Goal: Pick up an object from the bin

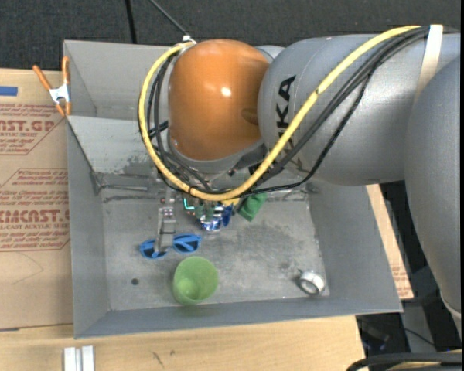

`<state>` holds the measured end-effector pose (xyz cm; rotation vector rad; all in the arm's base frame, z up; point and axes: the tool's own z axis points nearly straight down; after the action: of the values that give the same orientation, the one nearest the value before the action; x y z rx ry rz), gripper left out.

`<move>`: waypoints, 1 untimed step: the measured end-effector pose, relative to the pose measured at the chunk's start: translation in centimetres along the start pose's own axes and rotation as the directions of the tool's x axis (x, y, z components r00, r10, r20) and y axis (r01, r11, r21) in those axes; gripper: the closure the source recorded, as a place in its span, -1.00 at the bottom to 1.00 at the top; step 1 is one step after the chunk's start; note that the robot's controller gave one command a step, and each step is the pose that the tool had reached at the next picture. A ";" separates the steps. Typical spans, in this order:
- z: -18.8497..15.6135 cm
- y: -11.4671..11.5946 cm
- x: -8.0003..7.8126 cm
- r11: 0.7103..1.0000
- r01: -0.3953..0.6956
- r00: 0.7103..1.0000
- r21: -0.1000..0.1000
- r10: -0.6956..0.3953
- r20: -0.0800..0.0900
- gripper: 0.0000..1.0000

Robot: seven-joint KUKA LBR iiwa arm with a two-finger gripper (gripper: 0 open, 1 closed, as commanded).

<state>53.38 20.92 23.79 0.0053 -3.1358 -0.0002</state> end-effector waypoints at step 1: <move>15.6 -6.2 1.9 1.000 0.014 1.000 0.002 -0.014 0.000 -1.00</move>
Offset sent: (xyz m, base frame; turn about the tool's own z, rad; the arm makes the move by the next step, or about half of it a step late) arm -0.0172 -0.0612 -0.1512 -0.0146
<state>51.45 14.73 8.24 0.0279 -3.1355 0.0022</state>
